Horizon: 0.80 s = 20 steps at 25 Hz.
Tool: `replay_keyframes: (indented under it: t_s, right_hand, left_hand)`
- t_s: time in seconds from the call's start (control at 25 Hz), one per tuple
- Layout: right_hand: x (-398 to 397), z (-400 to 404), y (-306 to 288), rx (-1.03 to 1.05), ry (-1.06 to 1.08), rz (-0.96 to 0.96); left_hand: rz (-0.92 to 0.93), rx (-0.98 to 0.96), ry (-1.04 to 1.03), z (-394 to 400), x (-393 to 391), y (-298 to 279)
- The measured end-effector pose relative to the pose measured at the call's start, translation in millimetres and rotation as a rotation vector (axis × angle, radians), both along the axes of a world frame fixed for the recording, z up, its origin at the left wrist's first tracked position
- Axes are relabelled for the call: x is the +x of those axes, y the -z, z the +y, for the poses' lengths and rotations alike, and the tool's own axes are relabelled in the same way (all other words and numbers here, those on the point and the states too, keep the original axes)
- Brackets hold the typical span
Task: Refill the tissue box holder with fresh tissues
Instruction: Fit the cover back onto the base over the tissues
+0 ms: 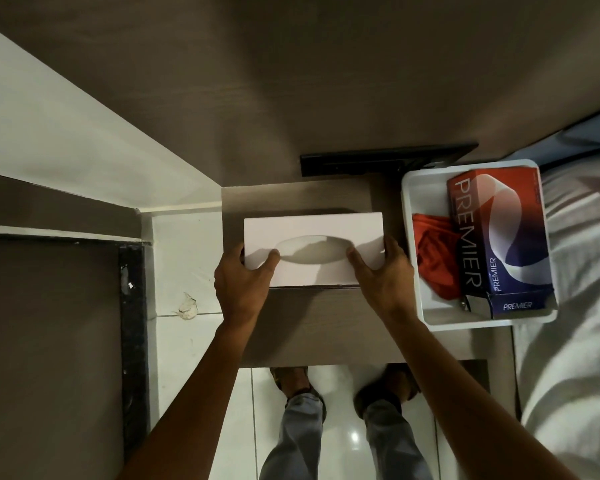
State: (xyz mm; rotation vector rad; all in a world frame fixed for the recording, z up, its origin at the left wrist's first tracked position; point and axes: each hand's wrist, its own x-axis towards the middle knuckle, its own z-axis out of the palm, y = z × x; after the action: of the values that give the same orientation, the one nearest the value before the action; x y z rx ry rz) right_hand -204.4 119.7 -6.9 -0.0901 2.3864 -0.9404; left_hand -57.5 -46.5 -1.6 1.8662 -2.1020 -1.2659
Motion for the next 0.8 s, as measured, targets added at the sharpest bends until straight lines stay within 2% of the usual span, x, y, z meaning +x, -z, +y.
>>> replay_keyframes:
  t_s: [0.24, 0.44, 0.8]
  right_hand:
    - [-4, -5, 0, -0.004, 0.065, -0.101]
    - [-6, -4, -2, 0.035, 0.038, -0.126]
    - [-11, -9, -2, 0.111, -0.016, -0.149]
  left_hand:
    - [-0.059, 0.094, 0.078, -3, -6, -5]
    - [-0.113, 0.12, 0.09, -5, -12, -9]
    - [-0.104, 0.155, 0.111, -8, -17, -9]
